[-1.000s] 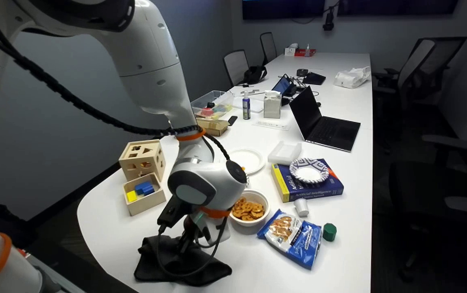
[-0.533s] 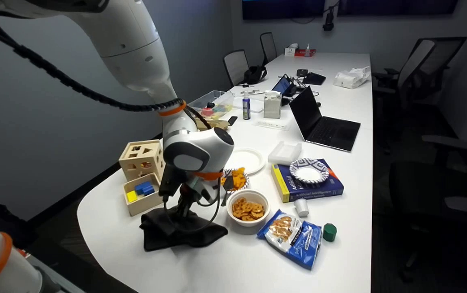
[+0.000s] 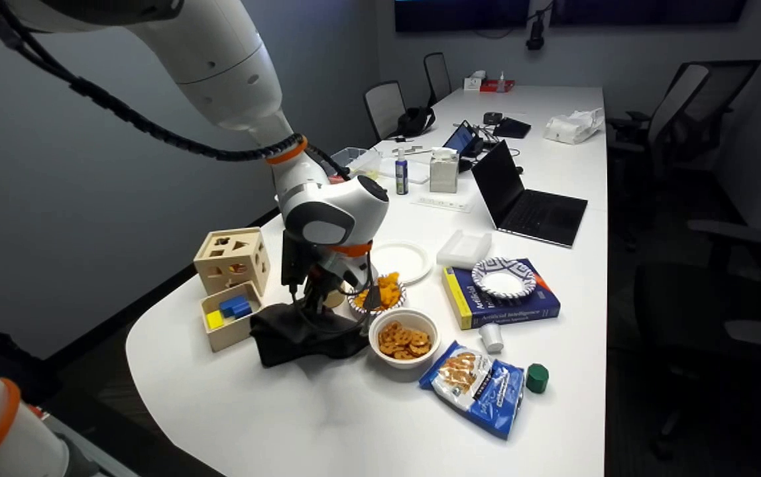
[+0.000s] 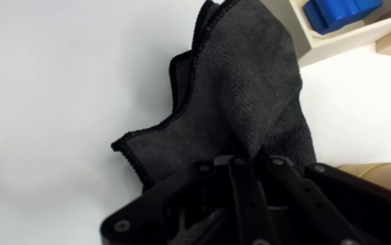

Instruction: Use the black cloth to wipe the table

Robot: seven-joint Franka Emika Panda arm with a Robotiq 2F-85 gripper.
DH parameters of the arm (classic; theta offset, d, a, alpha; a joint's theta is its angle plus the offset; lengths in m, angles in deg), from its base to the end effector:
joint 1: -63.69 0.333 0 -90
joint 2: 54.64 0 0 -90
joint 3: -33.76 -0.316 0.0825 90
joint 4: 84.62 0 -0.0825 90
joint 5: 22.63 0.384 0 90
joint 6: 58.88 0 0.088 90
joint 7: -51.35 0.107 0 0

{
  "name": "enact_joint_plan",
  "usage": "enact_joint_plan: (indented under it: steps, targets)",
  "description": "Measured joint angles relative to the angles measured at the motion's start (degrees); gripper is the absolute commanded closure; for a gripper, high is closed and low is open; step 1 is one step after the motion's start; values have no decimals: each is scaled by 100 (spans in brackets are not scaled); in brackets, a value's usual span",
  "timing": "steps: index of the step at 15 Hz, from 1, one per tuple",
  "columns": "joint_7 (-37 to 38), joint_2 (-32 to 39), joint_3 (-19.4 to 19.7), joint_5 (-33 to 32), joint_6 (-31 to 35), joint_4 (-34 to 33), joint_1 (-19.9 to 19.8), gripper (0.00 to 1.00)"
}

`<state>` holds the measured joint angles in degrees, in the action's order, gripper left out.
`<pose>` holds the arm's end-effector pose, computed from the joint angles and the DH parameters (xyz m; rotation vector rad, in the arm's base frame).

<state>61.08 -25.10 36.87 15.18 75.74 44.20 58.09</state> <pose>0.4816 -0.0675 0.1086 -2.4912 1.1823 0.5494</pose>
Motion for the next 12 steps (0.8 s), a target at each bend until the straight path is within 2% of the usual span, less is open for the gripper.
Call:
enact_joint_plan:
  steps: [5, 12]
  targets:
    - [0, 231, 131, -2, 0, -70, -199, 98]
    - [-24, 34, 368, -2, 12, 720, -340, 98]
